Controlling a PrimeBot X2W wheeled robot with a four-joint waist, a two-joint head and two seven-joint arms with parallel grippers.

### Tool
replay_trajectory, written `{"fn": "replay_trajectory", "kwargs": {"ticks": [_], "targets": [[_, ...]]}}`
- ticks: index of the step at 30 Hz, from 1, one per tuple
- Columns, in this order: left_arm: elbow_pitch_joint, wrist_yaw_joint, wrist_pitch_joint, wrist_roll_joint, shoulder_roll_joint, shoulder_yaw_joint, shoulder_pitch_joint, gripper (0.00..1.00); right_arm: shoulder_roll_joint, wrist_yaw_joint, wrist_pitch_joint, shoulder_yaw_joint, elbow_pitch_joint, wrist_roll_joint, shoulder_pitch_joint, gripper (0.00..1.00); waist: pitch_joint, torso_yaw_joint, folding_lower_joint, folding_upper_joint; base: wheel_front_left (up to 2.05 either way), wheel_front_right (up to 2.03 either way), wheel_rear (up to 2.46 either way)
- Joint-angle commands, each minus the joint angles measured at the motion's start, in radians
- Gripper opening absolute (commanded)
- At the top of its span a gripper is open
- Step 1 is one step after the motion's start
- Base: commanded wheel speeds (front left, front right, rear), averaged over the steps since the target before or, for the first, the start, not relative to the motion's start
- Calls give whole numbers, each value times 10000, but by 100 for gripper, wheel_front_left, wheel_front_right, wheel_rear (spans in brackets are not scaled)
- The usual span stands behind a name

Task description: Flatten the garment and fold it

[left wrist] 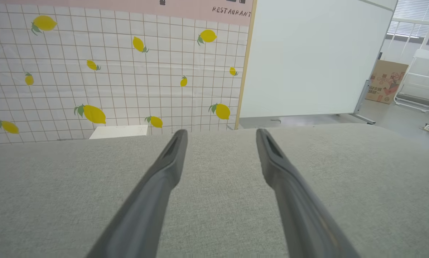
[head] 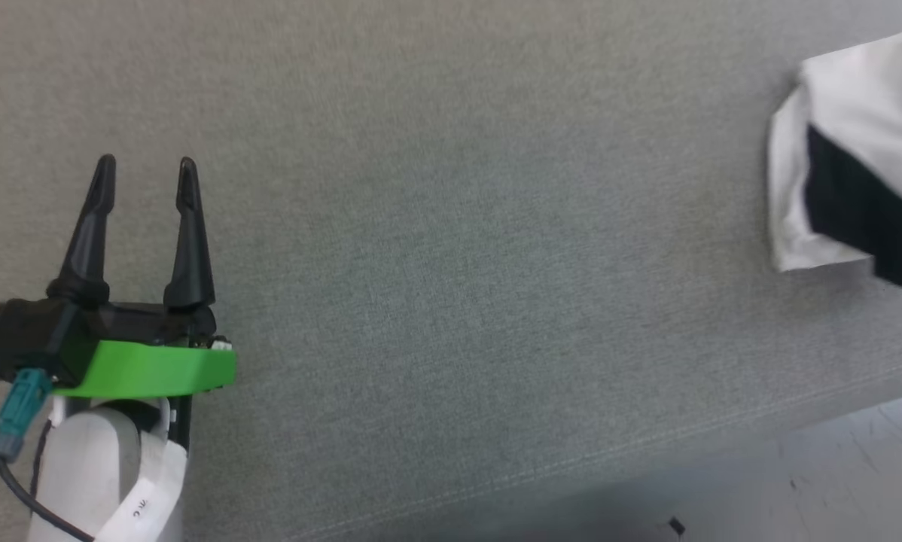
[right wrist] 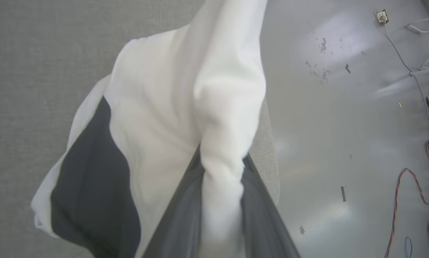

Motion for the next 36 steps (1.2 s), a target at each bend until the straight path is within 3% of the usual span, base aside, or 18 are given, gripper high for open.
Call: {"fn": "replay_trajectory", "kwargs": {"ticks": [1, 9, 10, 11, 19, 24, 29, 36], "targets": [[-151, 20, 65, 89, 136, 51, -183, 100, -83, -17, -140, -287, 160, -192, -290, 0, 2049, 773, -1, -1, 0, 0, 0], [-620, 56, 241, 70, 314, 33, -385, 100, -871, -17, -509, -1435, 812, -928, -942, 0, 2917, 1354, -1, -1, 0, 0, 0], [-674, 75, 244, 61, 342, 18, -405, 100, -1102, -17, -714, -1941, 1035, -1287, -1100, 87, 3006, 1470, -1, -1, 0, 0, 0], [-677, 82, 239, 52, 349, 17, -401, 100, -1186, -17, -748, -2095, 1133, -1460, -1147, 100, 3003, 1496, -1, -1, 0, 0, 0], [-283, 126, 47, -44, 248, -80, -205, 100, -1527, -17, -1419, -3182, 1169, -2188, -1618, 100, 2116, 1579, -1, -1, 0, 0, 0], [230, 158, -159, -219, 59, -101, -72, 100, -1323, -17, -2322, -2978, 538, -1636, -2044, 100, 942, 1633, -1, -1, 0, 0, 0], [785, 311, -298, -487, -173, 91, 229, 100, -532, -17, -3311, -1951, -350, -289, -2277, 100, -450, 1753, -1, -1, 0, 0, 0], [1312, 864, -329, -770, -389, 579, 639, 100, 1315, -17, -5202, -670, -1639, 1331, -1622, 100, -2028, 2197, -1, -1, 0, 0, 0]]}}
